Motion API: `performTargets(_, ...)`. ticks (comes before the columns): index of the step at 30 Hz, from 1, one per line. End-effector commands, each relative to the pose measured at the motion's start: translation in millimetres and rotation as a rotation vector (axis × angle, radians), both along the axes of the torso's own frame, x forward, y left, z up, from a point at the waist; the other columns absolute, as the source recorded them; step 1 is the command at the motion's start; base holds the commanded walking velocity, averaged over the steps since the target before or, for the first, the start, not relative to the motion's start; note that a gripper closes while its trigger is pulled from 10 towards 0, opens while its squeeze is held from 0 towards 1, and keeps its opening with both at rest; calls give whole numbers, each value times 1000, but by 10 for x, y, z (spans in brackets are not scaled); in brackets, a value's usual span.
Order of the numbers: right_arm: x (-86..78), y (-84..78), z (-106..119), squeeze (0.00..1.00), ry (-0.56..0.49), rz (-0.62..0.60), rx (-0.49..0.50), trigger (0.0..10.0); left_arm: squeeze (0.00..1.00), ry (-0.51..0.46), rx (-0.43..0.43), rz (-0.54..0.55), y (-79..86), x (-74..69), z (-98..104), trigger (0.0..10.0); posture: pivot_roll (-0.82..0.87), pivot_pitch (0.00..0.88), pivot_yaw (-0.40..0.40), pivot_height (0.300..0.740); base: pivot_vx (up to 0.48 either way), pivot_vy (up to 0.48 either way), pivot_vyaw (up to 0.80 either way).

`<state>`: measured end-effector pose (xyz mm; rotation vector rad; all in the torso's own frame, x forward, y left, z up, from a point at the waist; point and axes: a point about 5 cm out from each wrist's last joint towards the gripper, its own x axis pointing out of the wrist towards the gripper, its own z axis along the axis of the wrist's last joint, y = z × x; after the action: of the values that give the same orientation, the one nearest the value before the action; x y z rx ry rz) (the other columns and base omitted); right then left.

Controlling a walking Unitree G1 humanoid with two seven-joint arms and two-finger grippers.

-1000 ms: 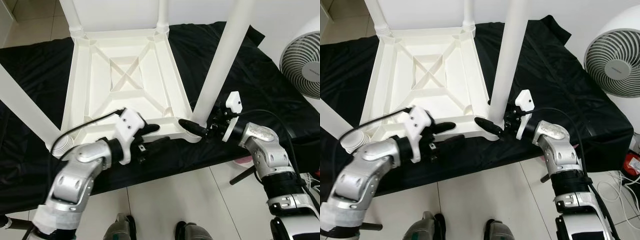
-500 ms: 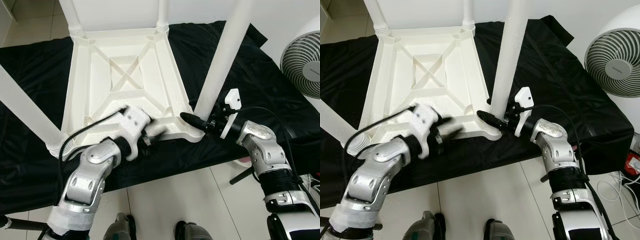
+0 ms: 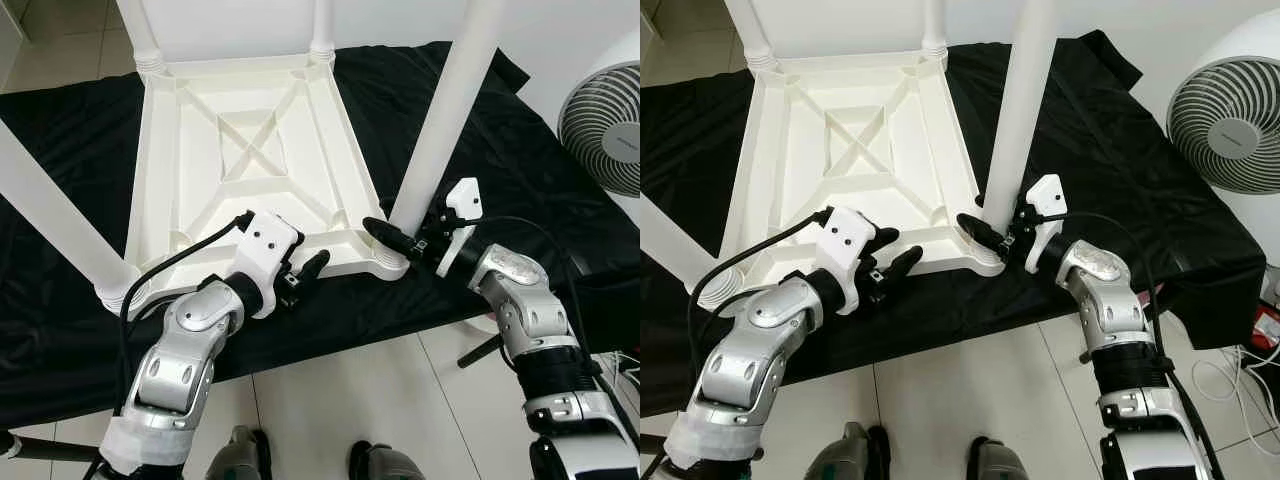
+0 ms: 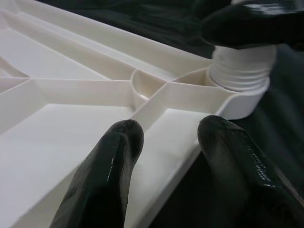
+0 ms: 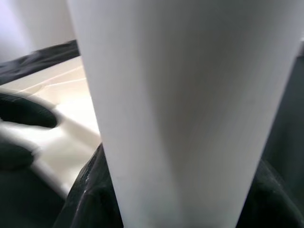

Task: Building children table

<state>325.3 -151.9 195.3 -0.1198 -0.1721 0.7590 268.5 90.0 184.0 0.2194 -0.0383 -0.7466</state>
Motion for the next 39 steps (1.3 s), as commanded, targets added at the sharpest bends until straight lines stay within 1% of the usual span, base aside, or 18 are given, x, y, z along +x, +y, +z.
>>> performTargets(1,-27,16,-86,0,53,-133,9,0,0,4,-4,-106,-95,-106,-5,10000,-31,166,5,740,0,0,0)
performTargets(7,-77,90,-144,0,87,-197,11,0,0,15,-1,-146,-115,-145,-13,10000,-36,165,5,740,0,0,0)
performTargets(9,-119,173,-218,0,128,-360,44,0,0,11,4,-155,-100,-138,-4,10000,-43,162,8,740,0,0,0)
performTargets(10,-119,173,-218,0,128,-360,44,0,0,11,4,-155,-100,-138,-4,10000,-43,162,8,740,0,0,0)
performTargets(11,-159,234,-240,0,127,-471,59,0,0,11,10,-147,-85,-116,-6,10000,-44,160,4,740,0,0,0)
performTargets(16,-183,292,-231,0,117,-542,83,0,0,11,15,-124,-69,-91,-11,10000,-40,155,3,740,0,0,0)
performTargets(17,-187,314,-220,0,119,-543,90,706,0,10,11,-114,-65,-83,-8,10000,-41,151,3,740,0,0,0)
performTargets(18,-192,323,-201,0,120,-551,96,4902,0,10,8,-109,-65,-82,-5,10000,-41,150,3,740,0,0,0)
performTargets(19,-192,323,-201,0,120,-551,96,4902,0,10,8,-109,-65,-82,-5,10000,-41,150,3,740,0,0,0)
performTargets(20,-185,323,-180,0,121,-535,100,10000,0,11,2,-107,-69,-81,-3,10000,-43,146,3,740,0,0,0)
performTargets(22,-160,288,-129,0,111,-504,102,10000,0,14,-2,-110,-75,-82,-3,10000,-44,146,2,740,0,0,0)
performTargets(23,-139,254,-101,1000,95,-478,96,10000,0,13,-1,-113,-82,-79,-1,10000,-44,141,0,740,0,0,0)
performTargets(27,-105,210,-85,1000,118,-354,84,10000,0,12,0,-114,-91,-69,2,10000,-43,140,1,740,0,0,0)
performTargets(29,-107,135,-42,1000,90,-205,1,10000,0,11,-6,-117,-109,-73,7,10000,-43,136,-1,740,0,0,0)
performTargets(31,-106,103,-26,1000,76,-173,-26,10000,0,12,-7,-120,-116,-77,6,10000,-43,136,-1,740,0,0,0)
performTargets(32,-94,53,-15,886,71,-141,-45,10000,0,12,-8,-122,-124,-82,6,10000,-42,133,-1,740,0,0,0)
performTargets(33,-77,16,-8,0,55,-120,-73,10000,0,12,-8,-124,-129,-82,6,10000,-39,131,-1,740,0,0,0)
performTargets(39,-25,-33,-7,0,50,-34,-119,10000,0,11,-7,-121,-126,-69,13,10000,-34,127,1,740,0,0,0)
